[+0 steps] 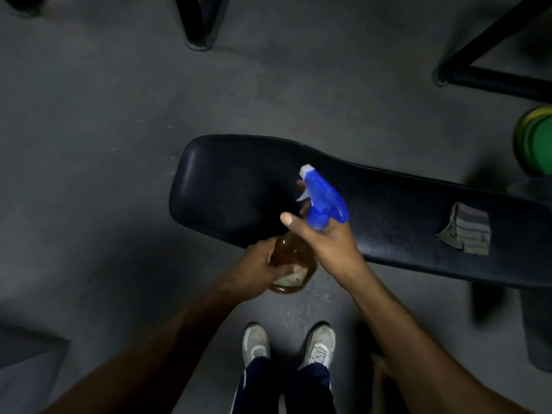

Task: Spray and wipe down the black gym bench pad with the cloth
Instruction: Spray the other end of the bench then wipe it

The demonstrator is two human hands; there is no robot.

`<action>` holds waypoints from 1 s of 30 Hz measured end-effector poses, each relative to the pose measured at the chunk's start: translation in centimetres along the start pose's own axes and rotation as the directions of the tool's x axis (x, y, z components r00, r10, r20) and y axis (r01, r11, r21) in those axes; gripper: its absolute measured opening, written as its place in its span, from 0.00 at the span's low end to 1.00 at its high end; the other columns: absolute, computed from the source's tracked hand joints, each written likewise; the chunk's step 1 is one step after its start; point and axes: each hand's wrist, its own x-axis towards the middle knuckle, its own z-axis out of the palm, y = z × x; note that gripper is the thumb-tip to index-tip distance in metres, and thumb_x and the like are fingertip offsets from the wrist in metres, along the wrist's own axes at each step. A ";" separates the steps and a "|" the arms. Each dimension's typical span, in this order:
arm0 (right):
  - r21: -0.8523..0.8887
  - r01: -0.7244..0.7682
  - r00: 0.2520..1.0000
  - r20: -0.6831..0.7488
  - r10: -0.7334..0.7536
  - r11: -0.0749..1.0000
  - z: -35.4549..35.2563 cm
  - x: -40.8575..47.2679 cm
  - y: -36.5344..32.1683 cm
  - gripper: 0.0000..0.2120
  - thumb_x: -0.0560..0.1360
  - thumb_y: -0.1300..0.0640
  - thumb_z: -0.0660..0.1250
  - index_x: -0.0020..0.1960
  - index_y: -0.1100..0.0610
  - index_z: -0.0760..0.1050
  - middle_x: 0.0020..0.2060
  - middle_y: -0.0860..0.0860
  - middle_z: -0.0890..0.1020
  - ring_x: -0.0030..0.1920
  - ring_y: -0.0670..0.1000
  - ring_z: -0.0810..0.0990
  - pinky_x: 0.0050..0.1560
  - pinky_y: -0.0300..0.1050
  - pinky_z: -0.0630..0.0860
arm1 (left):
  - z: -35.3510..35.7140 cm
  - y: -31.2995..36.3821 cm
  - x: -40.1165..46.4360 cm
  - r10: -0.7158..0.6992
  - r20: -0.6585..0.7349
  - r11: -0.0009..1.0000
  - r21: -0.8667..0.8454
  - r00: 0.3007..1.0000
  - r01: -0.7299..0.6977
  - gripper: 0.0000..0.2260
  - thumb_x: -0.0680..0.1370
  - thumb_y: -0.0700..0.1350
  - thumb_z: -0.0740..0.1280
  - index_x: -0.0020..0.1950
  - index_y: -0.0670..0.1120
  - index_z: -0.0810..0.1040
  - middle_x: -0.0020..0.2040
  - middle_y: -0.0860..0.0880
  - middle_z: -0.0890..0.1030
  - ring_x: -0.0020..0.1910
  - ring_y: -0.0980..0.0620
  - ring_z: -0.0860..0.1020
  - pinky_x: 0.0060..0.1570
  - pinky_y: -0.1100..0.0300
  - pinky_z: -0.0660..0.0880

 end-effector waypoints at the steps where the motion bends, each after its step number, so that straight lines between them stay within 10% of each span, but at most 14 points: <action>1: 0.066 0.008 0.997 0.080 -0.013 0.998 -1.2 -0.6 0.8 0.20 0.73 0.49 0.78 0.62 0.48 0.78 0.51 0.44 0.82 0.51 0.44 0.79 0.56 0.49 0.80 | 1.0 0.0 0.0 -0.006 0.075 0.999 -0.032 0.997 0.009 0.19 0.73 0.48 0.77 0.63 0.50 0.80 0.57 0.49 0.85 0.59 0.49 0.83 0.62 0.42 0.77; 5: 0.263 -0.055 0.983 0.183 0.007 0.963 -5.0 -3.4 3.3 0.22 0.74 0.58 0.77 0.63 0.66 0.74 0.54 0.62 0.83 0.57 0.54 0.84 0.62 0.53 0.81 | 5.2 0.2 0.1 -0.039 0.232 0.993 -0.102 0.972 0.064 0.14 0.73 0.42 0.77 0.57 0.51 0.82 0.55 0.49 0.86 0.57 0.50 0.83 0.62 0.49 0.78; 13: 0.370 -0.161 0.967 -0.126 0.221 0.915 -6.7 -6.0 6.7 0.12 0.79 0.62 0.73 0.59 0.63 0.75 0.31 0.56 0.80 0.33 0.54 0.83 0.44 0.54 0.82 | 8.8 0.0 1.6 -0.113 0.381 0.970 0.240 0.918 0.020 0.18 0.73 0.49 0.76 0.62 0.50 0.80 0.57 0.54 0.83 0.56 0.58 0.80 0.58 0.56 0.77; 19: 0.007 -0.196 0.966 -0.173 0.194 0.981 -6.5 -6.5 9.7 0.14 0.74 0.64 0.74 0.49 0.45 0.79 0.34 0.53 0.82 0.31 0.56 0.84 0.43 0.58 0.84 | 5.4 -0.9 3.6 -0.135 -0.017 0.782 0.612 0.991 0.117 0.33 0.70 0.58 0.70 0.73 0.47 0.71 0.71 0.44 0.72 0.70 0.42 0.70 0.69 0.49 0.68; 30: -0.270 -0.296 0.934 0.122 0.337 0.916 -2.4 -8.5 11.8 0.08 0.71 0.49 0.69 0.48 0.47 0.73 0.37 0.52 0.83 0.38 0.55 0.85 0.47 0.62 0.83 | 0.4 -4.1 1.9 -0.127 -0.457 0.679 0.607 0.880 0.413 0.40 0.74 0.55 0.72 0.80 0.46 0.56 0.81 0.41 0.54 0.80 0.40 0.55 0.77 0.43 0.56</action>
